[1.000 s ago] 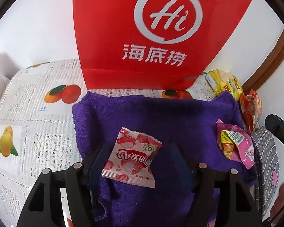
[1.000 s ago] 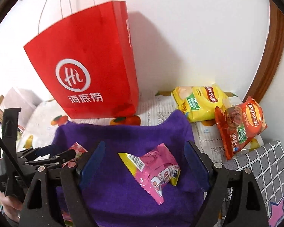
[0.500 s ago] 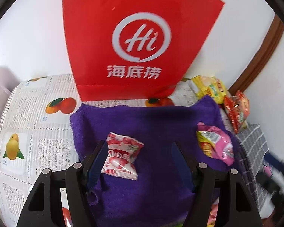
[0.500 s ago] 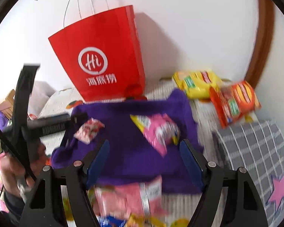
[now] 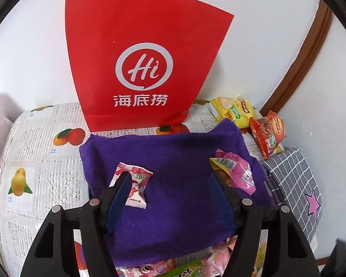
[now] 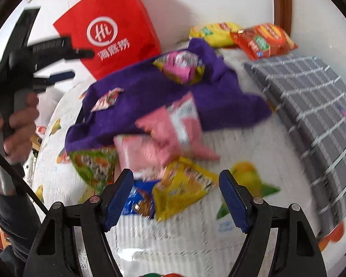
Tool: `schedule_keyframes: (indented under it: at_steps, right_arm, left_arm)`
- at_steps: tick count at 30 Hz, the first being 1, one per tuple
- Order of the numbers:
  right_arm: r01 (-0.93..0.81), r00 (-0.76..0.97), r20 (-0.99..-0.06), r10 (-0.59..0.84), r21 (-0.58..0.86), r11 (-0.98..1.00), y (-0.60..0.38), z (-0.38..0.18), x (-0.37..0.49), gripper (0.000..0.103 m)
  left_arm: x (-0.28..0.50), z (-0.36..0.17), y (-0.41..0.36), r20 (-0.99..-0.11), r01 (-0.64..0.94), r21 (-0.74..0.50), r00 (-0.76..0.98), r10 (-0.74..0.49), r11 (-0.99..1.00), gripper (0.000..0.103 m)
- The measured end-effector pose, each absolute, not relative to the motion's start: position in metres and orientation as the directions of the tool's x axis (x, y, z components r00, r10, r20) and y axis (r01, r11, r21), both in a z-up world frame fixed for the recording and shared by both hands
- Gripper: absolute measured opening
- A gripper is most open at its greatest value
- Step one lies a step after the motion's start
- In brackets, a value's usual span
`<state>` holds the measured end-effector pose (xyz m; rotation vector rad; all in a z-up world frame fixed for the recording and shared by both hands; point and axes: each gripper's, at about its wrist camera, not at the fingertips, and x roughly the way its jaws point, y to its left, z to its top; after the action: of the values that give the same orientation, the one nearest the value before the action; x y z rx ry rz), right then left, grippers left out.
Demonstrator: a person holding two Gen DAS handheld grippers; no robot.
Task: Organize snacks
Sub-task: 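Move right tool to yellow triangular chip bag while left tool reaches green bag, then close right tool on yellow triangular bag while left tool grasps green bag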
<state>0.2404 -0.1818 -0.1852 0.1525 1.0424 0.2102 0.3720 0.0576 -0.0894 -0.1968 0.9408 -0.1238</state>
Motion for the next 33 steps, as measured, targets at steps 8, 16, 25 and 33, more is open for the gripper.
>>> schedule_keyframes:
  at_steps: [8, 16, 25, 33]
  right_arm:
    - [-0.056, 0.472, -0.880, 0.059, 0.037, 0.998, -0.180, -0.213, 0.224, 0.066]
    - [-0.005, 0.485, -0.868, 0.108, 0.120, 0.993, -0.208, -0.215, 0.217, 0.066]
    - [-0.013, 0.481, -0.872, 0.095, 0.101, 0.995, -0.187, -0.231, 0.242, 0.066]
    - [-0.036, 0.550, -0.832, 0.073, 0.064, 0.997, -0.190, -0.236, 0.245, 0.058]
  left_arm:
    - [0.369, -0.086, 0.055, -0.788, 0.028, -0.231, 0.581, -0.204, 0.973, 0.067]
    - [0.369, -0.085, 0.053, -0.789, 0.028, -0.219, 0.583, -0.194, 0.975, 0.067]
    - [0.369, -0.086, 0.052, -0.788, 0.031, -0.208, 0.587, -0.186, 0.978, 0.067]
    - [0.370, -0.087, 0.047, -0.794, 0.061, -0.175, 0.582, -0.177, 0.983, 0.067]
